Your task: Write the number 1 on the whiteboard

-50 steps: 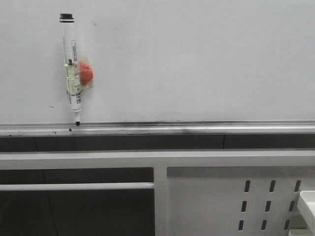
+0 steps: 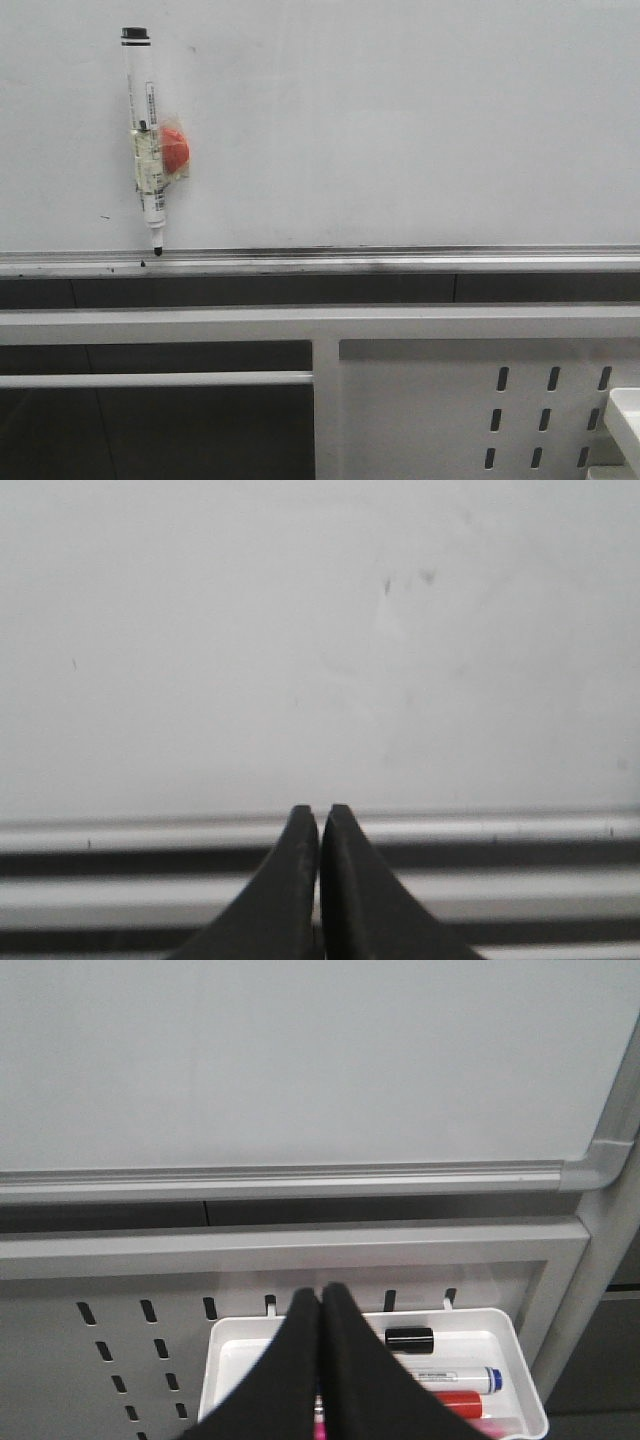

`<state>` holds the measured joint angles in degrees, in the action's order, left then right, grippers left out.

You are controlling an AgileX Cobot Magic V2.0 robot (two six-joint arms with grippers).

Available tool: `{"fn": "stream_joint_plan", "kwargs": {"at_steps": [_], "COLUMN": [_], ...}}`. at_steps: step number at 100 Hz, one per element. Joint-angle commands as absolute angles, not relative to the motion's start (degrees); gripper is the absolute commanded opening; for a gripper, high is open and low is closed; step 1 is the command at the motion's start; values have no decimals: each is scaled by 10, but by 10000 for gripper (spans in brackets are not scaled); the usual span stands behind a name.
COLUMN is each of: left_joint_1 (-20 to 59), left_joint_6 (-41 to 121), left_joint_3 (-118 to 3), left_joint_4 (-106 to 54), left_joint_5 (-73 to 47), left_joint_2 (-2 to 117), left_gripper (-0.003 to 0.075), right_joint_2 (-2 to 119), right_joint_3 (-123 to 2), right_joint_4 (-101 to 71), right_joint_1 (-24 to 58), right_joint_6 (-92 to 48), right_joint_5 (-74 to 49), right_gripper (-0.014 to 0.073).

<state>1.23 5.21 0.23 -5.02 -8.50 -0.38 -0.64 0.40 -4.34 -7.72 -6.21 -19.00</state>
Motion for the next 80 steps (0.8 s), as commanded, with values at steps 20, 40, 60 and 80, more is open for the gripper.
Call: {"fn": "stream_joint_plan", "kwargs": {"at_steps": [20, 40, 60, 80], "left_joint_1": [11, 11, 11, 11], "left_joint_6": [51, 51, 51, 10], "left_joint_3": [22, 21, 21, -6], "left_joint_4": [-59, -59, -59, -116], "left_joint_5": [124, 156, 181, 122], "left_joint_2": [-15, -15, -15, -14], "left_gripper": [-20, -20, -20, -20], "right_joint_2": [-18, -18, -18, -17], "right_joint_3": [12, 12, 12, 3], "right_joint_4": [7, 14, 14, -22], "right_joint_1": [-80, -80, -80, -80], "right_joint_6": [-63, -63, -63, 0], "right_joint_5": [-146, -43, 111, 229], "right_gripper": [-56, -56, -56, -56]}}
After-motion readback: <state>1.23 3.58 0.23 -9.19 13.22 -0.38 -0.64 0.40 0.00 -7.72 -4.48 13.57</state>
